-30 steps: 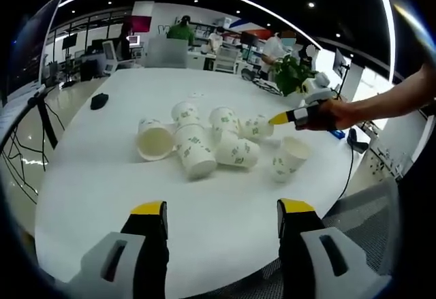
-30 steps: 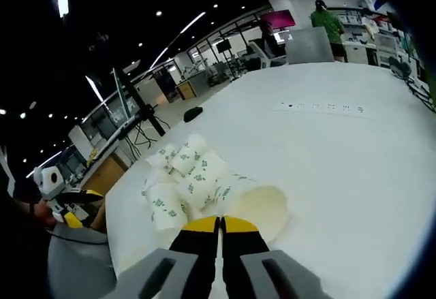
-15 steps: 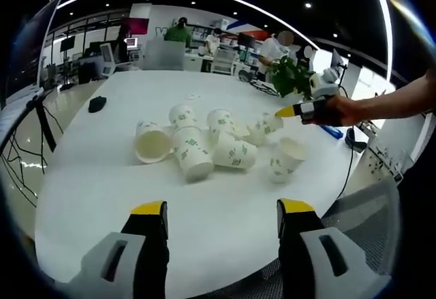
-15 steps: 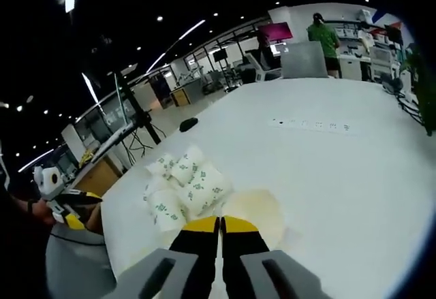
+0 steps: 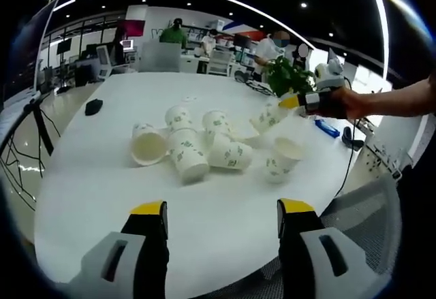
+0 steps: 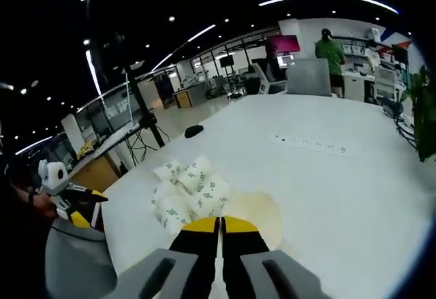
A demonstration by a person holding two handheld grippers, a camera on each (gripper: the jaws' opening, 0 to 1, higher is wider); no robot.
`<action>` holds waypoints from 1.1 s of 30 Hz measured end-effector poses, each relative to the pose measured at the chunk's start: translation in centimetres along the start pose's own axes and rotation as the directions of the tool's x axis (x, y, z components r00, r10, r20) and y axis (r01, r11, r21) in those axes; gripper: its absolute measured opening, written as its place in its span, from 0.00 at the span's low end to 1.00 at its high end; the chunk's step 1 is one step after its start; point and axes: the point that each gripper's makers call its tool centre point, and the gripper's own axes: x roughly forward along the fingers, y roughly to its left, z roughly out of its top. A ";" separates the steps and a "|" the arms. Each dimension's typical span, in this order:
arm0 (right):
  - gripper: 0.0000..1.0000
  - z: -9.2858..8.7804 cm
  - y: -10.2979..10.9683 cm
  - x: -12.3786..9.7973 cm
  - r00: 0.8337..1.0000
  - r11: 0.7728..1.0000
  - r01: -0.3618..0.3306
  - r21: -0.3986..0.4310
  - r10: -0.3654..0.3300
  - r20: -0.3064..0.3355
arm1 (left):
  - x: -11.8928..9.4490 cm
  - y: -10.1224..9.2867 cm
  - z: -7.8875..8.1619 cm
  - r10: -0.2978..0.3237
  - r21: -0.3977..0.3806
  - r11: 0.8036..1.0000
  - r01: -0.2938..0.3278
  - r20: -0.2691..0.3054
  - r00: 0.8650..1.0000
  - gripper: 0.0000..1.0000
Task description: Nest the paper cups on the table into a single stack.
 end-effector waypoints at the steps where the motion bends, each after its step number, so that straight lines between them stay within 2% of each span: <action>1: 0.00 0.0 -0.4 0.1 1.000 1.000 -0.001 -0.004 0.001 0.002 | 0.0 0.0 0.0 -0.001 -0.001 1.000 0.001 0.001 1.000 0.64; 5: 0.00 0.7 1.1 -0.7 1.000 0.999 -0.004 -0.035 0.004 0.009 | -0.1 -0.3 0.2 -0.010 -0.003 1.000 0.010 0.007 1.000 0.64; 14: 0.00 2.1 2.0 -2.1 1.000 0.995 -0.021 -0.101 0.023 0.020 | -0.3 -0.7 0.4 -0.025 0.000 1.000 0.025 0.021 0.999 0.64; 16: 0.00 2.2 2.8 -2.5 0.999 0.993 -0.026 -0.117 0.028 0.017 | -0.3 -0.7 0.5 -0.028 -0.002 1.000 0.028 0.026 0.999 0.64; 25: 0.00 1.3 6.1 -3.7 0.999 0.986 -0.053 -0.156 0.052 -0.009 | -0.3 -0.9 0.6 -0.040 0.001 0.999 0.040 0.034 0.999 0.63; 33: 0.00 -0.3 7.8 -4.5 0.996 0.983 -0.076 -0.169 0.069 -0.049 | -0.3 -1.0 0.5 -0.050 -0.002 0.999 0.050 0.035 0.998 0.63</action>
